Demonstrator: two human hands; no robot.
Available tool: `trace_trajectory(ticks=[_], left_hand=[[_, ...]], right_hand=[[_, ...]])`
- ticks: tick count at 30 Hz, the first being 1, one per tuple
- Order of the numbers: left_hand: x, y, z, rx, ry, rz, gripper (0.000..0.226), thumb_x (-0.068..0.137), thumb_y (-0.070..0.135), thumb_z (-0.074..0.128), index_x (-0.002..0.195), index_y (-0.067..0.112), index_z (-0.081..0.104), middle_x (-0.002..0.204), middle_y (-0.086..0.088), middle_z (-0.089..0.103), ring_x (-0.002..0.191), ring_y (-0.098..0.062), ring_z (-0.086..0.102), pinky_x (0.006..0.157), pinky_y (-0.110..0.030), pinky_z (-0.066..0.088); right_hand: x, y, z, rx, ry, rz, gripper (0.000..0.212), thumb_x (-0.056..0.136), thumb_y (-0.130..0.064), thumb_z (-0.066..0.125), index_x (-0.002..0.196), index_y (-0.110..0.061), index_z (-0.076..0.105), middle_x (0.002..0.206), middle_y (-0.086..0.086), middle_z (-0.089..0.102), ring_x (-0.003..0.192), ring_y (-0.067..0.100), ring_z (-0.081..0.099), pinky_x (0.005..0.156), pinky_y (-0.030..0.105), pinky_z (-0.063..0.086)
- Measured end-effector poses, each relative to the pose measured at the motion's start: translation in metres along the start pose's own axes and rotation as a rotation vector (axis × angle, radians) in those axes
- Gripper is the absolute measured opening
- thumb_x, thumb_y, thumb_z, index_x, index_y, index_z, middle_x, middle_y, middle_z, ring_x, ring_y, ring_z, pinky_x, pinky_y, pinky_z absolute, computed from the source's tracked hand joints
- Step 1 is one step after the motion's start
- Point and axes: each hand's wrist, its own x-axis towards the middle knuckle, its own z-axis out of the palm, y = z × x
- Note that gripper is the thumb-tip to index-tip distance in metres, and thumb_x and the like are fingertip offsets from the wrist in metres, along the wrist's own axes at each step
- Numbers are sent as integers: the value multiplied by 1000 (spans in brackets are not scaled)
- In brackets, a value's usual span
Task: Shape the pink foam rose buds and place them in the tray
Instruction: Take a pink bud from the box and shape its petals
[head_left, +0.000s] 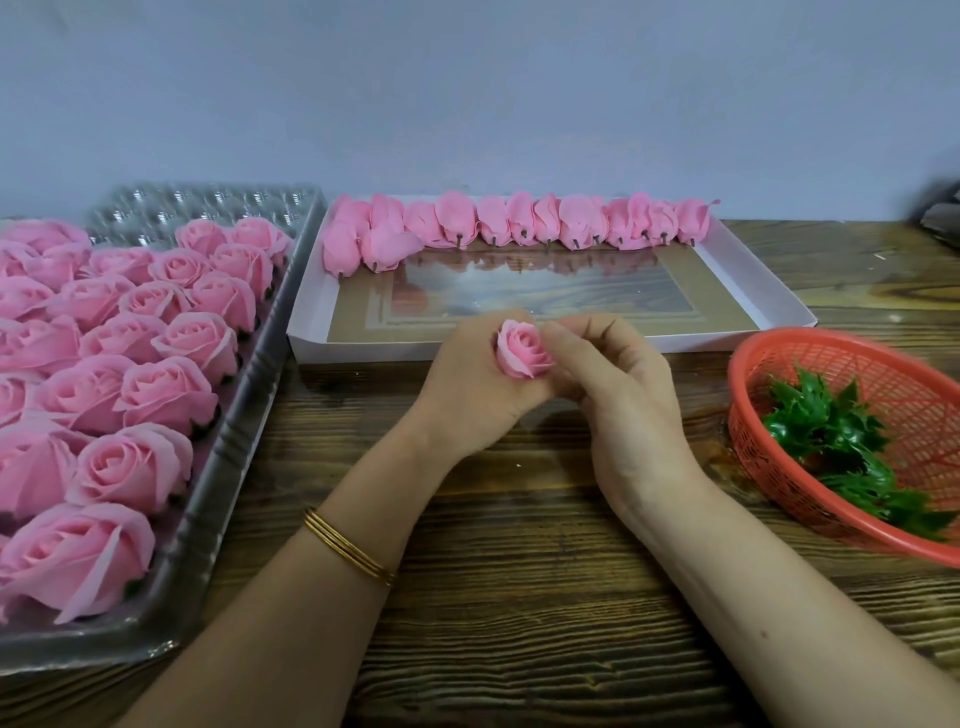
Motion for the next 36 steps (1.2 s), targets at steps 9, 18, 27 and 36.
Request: trace_trajectory(ticks=[9,18,27,36], left_hand=[[3,-4,4,21,11,28,25,62,18,79,61,36,63,68,-1,69,67,-18,63,66,-51,55],[1,-6,-1,46,-34,-10,22,61,10,82,68,22,65,72,-8,71,65,-13,63,62,-38,54],[1,-5,-3,32,-173,-27,30,74,2,78,65,30,69,57,3,69,51,-12,68,50,-18,51],[-1,1,0,-49,-94,-87,13,82,21,76,71,16,71,58,0,69,50,-10,64,51,-19,51]], right_hand=[[4,4,-1,51,17,88,25,78,-1,73,100,-4,61,96,18,61,88,25,59,79,34,50],[5,2,-4,36,-65,60,41,62,-15,77,98,-3,63,83,9,65,81,24,62,66,34,51],[7,5,-6,22,-94,64,28,75,1,73,100,0,61,88,17,60,62,23,57,53,31,46],[9,5,-6,66,-33,32,13,91,-10,56,80,-3,59,63,7,56,56,20,52,56,32,44]])
